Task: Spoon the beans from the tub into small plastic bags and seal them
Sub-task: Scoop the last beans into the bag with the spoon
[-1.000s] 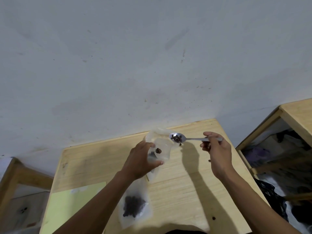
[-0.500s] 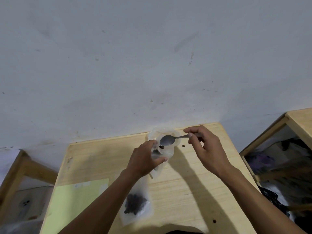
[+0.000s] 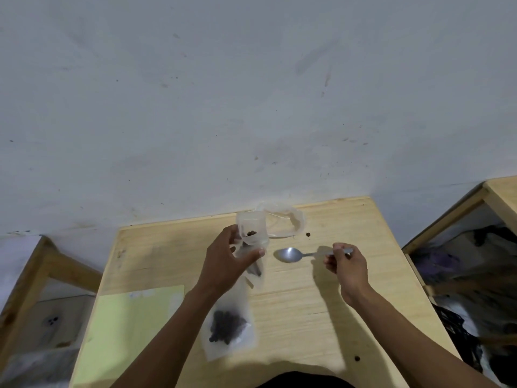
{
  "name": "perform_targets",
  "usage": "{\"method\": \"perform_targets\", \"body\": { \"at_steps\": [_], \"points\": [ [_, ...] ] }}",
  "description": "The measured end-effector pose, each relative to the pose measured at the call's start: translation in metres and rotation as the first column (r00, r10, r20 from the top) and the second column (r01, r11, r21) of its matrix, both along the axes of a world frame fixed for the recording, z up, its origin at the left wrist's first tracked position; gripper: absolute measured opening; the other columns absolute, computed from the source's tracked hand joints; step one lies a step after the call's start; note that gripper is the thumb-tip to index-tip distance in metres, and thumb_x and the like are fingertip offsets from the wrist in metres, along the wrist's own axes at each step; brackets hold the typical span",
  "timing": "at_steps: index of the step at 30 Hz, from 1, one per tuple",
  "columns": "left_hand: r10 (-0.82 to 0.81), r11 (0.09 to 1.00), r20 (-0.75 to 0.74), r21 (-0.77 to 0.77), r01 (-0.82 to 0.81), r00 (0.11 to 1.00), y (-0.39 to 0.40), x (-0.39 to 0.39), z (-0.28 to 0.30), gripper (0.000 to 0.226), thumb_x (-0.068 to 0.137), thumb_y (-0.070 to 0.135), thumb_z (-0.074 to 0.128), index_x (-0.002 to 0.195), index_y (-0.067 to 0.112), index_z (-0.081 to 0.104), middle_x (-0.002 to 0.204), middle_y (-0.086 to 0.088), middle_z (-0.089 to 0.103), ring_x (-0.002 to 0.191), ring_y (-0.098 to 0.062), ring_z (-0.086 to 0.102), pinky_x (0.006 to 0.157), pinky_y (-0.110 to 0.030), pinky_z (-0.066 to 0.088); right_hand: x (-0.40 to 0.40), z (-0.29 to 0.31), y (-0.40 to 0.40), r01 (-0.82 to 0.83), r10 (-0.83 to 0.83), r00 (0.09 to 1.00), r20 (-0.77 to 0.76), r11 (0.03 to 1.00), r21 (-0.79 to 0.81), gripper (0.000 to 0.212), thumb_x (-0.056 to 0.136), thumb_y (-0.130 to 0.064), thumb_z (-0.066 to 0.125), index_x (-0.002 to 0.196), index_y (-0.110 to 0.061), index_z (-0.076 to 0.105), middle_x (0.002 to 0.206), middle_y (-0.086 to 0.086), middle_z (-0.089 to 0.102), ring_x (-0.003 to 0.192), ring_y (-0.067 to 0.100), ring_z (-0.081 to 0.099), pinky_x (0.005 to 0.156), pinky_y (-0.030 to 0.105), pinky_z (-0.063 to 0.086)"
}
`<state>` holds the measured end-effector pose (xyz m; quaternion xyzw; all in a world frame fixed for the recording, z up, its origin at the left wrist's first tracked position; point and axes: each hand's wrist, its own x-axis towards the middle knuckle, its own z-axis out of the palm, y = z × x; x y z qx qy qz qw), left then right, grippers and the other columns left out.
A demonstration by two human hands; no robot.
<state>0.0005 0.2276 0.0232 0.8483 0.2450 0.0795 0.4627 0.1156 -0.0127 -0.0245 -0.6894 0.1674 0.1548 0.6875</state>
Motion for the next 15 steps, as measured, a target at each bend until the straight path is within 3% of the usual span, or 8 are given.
{"method": "perform_targets", "body": {
  "at_steps": [3, 7, 11, 15],
  "points": [
    [0.008, 1.0, 0.012, -0.02, -0.008, 1.0, -0.002, -0.003, 0.004, 0.076, 0.067, 0.055, 0.082, 0.13, 0.022, 0.052, 0.118, 0.013, 0.059, 0.104, -0.006, 0.059, 0.087, -0.019, 0.049, -0.004, -0.015, 0.001, -0.025, 0.023, 0.999, -0.047, 0.999, -0.033, 0.011, 0.098, -0.002, 0.045, 0.097, -0.005, 0.057, 0.085, 0.019, 0.062, 0.069, 0.025, 0.06, 0.072, 0.038, 0.054],
    [0.004, 1.0, 0.014, -0.025, -0.003, 1.0, -0.007, -0.002, 0.007, 0.074, 0.069, 0.048, 0.083, 0.13, 0.021, 0.051, 0.117, 0.011, 0.058, 0.104, -0.008, 0.059, 0.082, -0.014, 0.046, -0.005, -0.018, 0.0, -0.041, 0.037, 0.995, -0.093, 0.998, -0.037, 0.01, 0.098, -0.003, 0.05, 0.104, 0.003, 0.055, 0.084, 0.021, 0.063, 0.066, 0.028, 0.059, 0.056, 0.028, 0.055],
    [-0.009, 0.999, 0.015, -0.032, 0.01, 1.0, -0.012, -0.001, 0.008, 0.074, 0.07, 0.047, 0.083, 0.13, 0.021, 0.05, 0.119, 0.01, 0.059, 0.105, -0.008, 0.058, 0.086, -0.018, 0.047, -0.005, -0.02, -0.004, -0.105, 0.094, 0.99, -0.109, 0.99, -0.095, 0.021, 0.096, -0.01, 0.059, 0.109, 0.004, 0.051, 0.066, 0.02, 0.062, 0.051, 0.029, 0.054, 0.059, 0.044, 0.055],
    [-0.002, 1.0, 0.025, -0.018, 0.002, 1.0, -0.016, -0.001, 0.008, 0.072, 0.066, 0.048, 0.085, 0.126, 0.026, 0.051, 0.115, 0.012, 0.059, 0.104, -0.006, 0.058, 0.086, -0.019, 0.048, -0.004, -0.009, -0.007, -0.152, 0.143, 0.987, -0.07, 0.975, -0.162, 0.026, 0.096, -0.014, 0.061, 0.117, -0.012, 0.046, 0.061, 0.016, 0.062, 0.042, 0.022, 0.052, 0.042, 0.027, 0.048]
  ]
}}
